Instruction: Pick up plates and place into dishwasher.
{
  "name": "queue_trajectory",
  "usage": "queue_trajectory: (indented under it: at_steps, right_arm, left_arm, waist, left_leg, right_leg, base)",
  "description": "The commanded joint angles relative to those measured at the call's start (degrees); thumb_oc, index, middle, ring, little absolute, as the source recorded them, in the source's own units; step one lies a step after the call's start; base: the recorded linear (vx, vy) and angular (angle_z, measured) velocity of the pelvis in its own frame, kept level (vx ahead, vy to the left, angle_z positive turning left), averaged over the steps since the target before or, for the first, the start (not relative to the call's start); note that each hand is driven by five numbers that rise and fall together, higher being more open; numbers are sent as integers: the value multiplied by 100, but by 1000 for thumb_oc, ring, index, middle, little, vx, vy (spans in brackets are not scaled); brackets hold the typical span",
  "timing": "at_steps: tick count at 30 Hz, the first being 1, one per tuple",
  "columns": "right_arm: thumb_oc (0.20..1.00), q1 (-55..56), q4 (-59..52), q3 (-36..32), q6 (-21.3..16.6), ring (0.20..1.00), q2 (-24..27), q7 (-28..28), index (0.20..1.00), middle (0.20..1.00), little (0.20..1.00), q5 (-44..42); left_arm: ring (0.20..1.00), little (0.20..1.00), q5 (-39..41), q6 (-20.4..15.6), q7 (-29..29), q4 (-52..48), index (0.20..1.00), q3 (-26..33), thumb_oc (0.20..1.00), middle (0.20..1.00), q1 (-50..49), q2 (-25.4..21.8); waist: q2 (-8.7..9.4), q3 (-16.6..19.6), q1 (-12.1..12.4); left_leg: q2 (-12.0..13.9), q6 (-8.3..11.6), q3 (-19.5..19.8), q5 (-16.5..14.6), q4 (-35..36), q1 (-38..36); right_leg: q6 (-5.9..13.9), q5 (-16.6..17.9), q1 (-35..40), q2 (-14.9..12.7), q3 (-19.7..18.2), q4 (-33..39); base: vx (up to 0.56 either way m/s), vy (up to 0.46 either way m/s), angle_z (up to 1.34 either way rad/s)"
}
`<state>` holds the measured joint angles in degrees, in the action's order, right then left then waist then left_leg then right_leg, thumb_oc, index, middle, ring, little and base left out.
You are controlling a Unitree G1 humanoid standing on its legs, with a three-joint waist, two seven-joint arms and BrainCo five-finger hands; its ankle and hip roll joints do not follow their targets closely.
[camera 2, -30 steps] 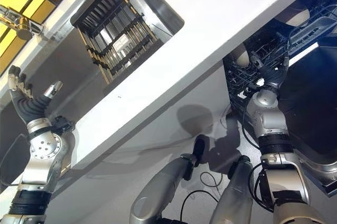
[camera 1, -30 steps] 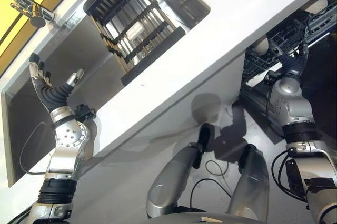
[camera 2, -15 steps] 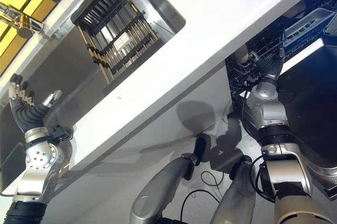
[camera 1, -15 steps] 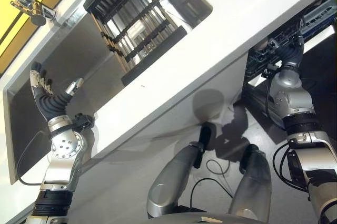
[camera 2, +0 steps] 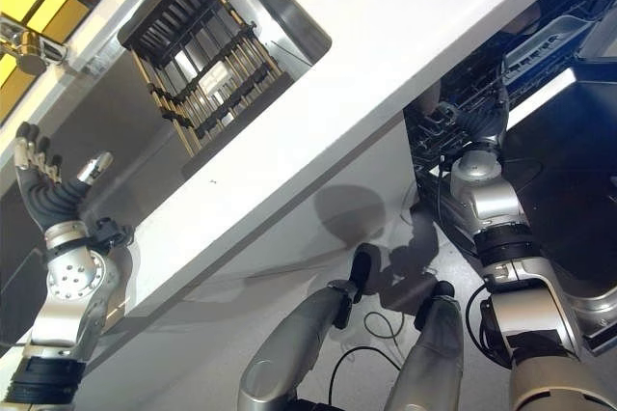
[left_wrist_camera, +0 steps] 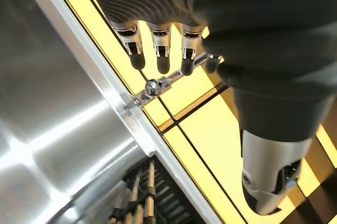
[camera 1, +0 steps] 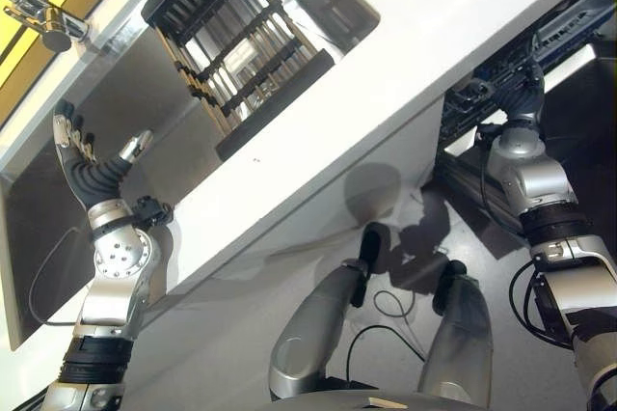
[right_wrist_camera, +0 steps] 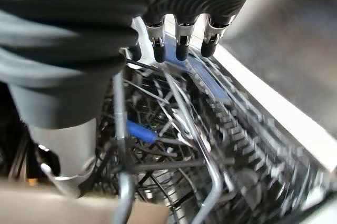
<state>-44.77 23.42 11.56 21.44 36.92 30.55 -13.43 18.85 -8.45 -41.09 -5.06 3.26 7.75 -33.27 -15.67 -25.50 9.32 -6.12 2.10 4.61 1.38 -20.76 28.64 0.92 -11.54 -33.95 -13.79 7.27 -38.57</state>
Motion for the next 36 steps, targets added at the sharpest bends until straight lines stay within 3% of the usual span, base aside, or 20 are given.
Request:
queue_trajectory:
  at_steps: [1,10,16,20,23,32,34,36]
  right_arm:
    - [1000,-747,-1028,-12,107,1000,241,166,1000,1000,1000,541]
    - [1000,457,-1846,-619,-7,1000,21,782,1000,1000,1000,698]
    - [1000,1284,-2154,-875,-152,1000,-389,1128,1000,1000,1000,919]
    - [1000,1749,-2229,-1002,-396,1000,-580,1447,1000,1000,1000,875]
    - [1000,2237,-2241,-1153,-762,1000,-800,2091,1000,1000,1000,723]
    - [1000,3673,-2353,-1242,-1948,1000,-1385,3268,1000,1000,1000,443]
    - [1000,3899,-2423,-1230,-2117,1000,-1474,3626,1000,1000,1000,818]
    - [1000,4118,-2340,-1189,-2231,1000,-1502,3812,1000,1000,1000,450]
  left_arm:
    - [1000,1000,-185,156,-288,-301,1000,69,1000,1000,234,-233]
    - [1000,1000,-467,500,-621,-242,1000,57,1000,1000,627,-183]
    - [1000,1000,-731,580,-815,-235,1000,-26,1000,1000,592,43]
    - [1000,1000,-824,502,-898,-203,1000,-75,1000,1000,509,169]
    - [1000,1000,-890,420,-961,-219,1000,-158,1000,1000,321,340]
    - [1000,1000,-1005,-14,-1079,-245,1000,-293,1000,1000,-328,845]
    - [1000,1000,-1012,-125,-1176,-221,1000,-333,1000,1000,-438,934]
    - [1000,1000,-947,-300,-1289,-132,1000,-372,1000,1000,-550,973]
  waist:
    - [-160,-429,-272]
    - [156,-386,-732]
    - [231,-277,-961]
    - [214,-230,-1065]
    - [166,-208,-1163]
    - [-95,-358,-1489]
    - [-150,-418,-1571]
    - [-222,-429,-1644]
  left_leg:
    - [-345,-423,-277,-117,-26,-153]
    - [29,-377,-382,40,419,-306]
    - [192,-309,-492,75,586,-368]
    - [237,-300,-592,108,688,-398]
    - [248,-307,-657,64,623,-404]
    - [191,-365,-851,-72,282,-196]
    - [187,-366,-890,-72,276,-167]
    - [180,-350,-964,-77,288,-125]
  right_leg:
    - [76,703,426,-108,-343,926]
    - [104,831,535,307,-521,1389]
    - [100,894,557,442,-671,1551]
    - [123,932,512,456,-764,1582]
    - [130,908,476,457,-870,1506]
    - [156,844,181,428,-1250,1235]
    - [185,887,126,433,-1337,1261]
    - [212,940,47,426,-1432,1316]
  base:
    - [-153,-152,-23]
    - [-146,-137,-28]
    - [-69,-45,-19]
    - [-38,35,-24]
    - [26,80,-16]
    - [55,142,-11]
    - [47,163,-17]
    - [67,191,-17]
